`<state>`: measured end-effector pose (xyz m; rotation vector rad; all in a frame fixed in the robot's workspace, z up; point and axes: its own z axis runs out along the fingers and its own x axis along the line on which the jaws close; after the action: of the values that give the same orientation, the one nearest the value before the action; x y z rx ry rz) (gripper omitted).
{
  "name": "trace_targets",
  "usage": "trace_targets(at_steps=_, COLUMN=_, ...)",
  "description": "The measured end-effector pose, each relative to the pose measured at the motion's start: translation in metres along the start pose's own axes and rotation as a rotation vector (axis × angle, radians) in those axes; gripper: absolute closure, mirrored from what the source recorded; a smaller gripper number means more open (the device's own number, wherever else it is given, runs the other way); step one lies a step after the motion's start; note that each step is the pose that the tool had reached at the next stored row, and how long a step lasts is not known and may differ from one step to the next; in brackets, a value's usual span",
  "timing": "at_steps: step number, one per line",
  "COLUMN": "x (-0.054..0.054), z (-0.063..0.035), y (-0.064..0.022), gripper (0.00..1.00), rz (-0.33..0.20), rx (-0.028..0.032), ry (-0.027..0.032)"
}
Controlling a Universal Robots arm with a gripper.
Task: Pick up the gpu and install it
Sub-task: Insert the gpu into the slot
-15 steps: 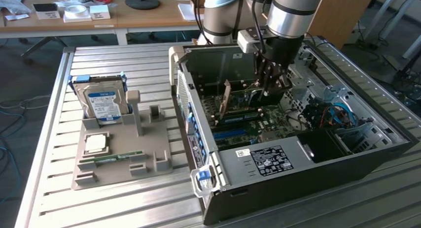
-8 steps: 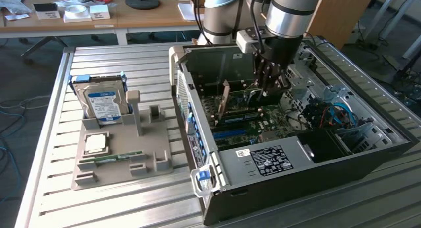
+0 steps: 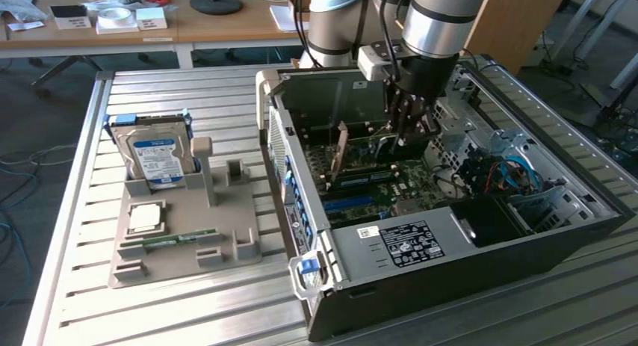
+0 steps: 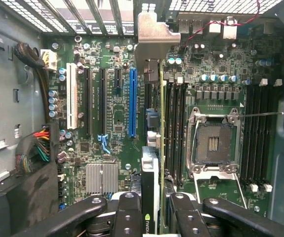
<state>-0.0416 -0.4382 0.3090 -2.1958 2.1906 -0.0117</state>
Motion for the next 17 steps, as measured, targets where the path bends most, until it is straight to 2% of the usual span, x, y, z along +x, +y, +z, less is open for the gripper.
trace_targets(at_steps=17, x=0.001, z=0.0123, y=0.0006, gripper=0.73, rz=0.000, rx=0.0000, ry=0.0000)
